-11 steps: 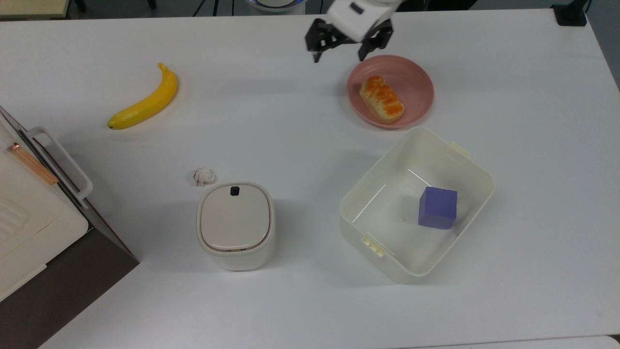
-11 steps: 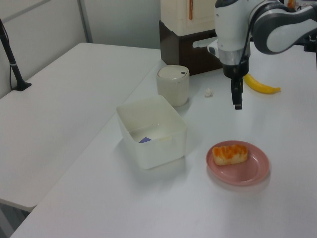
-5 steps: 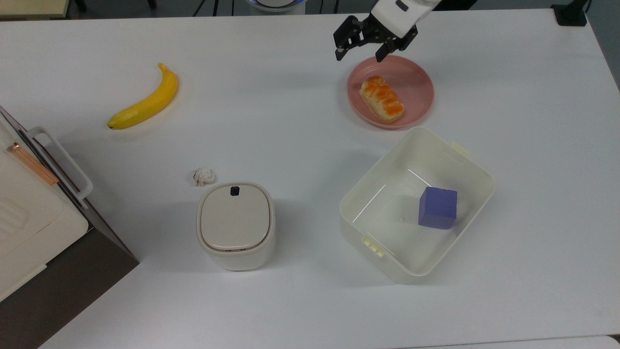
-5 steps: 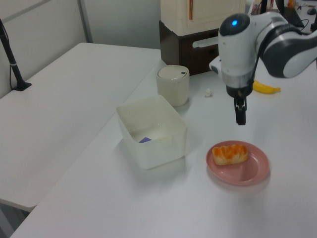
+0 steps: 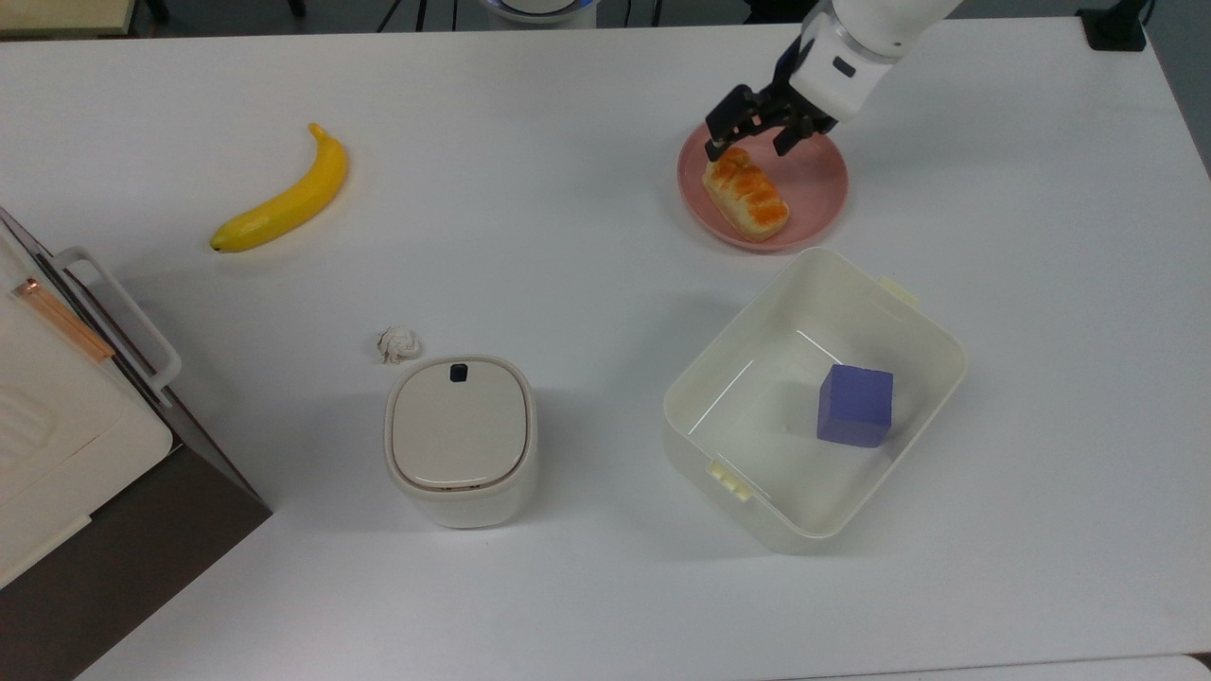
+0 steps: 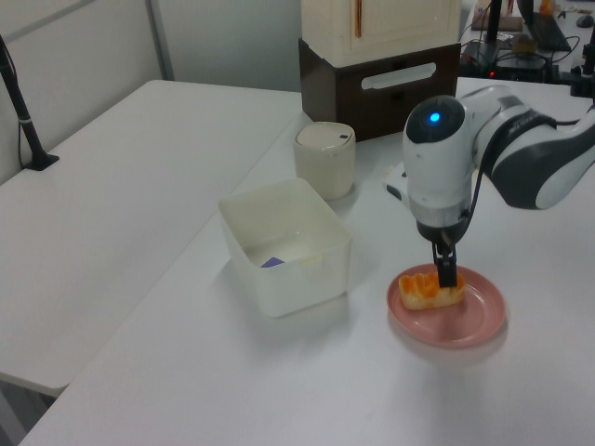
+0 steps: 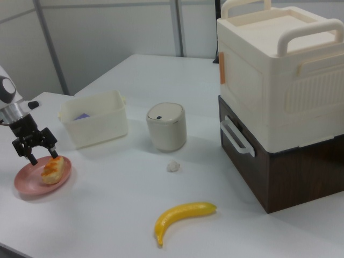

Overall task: Put the bread on the table
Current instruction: 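Lower the gripper and close it on the orange-topped bread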

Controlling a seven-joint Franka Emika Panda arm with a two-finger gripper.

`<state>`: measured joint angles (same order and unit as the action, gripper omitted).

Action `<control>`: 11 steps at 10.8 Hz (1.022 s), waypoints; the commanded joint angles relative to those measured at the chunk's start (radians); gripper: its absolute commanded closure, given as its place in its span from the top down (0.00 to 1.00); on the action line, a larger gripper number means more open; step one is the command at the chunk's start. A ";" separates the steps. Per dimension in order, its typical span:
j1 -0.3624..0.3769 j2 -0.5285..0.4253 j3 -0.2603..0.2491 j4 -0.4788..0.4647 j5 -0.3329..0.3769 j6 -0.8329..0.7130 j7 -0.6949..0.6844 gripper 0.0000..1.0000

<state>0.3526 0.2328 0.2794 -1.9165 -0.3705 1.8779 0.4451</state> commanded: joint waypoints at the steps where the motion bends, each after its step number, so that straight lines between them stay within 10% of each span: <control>1: 0.035 0.069 0.000 0.033 -0.021 0.018 0.030 1.00; 6: 0.003 0.095 -0.002 0.047 -0.048 0.018 0.023 0.95; 7: 0.002 0.105 -0.003 0.047 -0.060 0.018 0.021 0.79; 9: 0.003 0.117 -0.003 0.045 -0.077 0.018 0.023 0.04; 11: 0.003 0.120 -0.003 0.045 -0.085 0.015 0.020 0.00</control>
<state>0.3507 0.3398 0.2785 -1.8805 -0.4287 1.8905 0.4540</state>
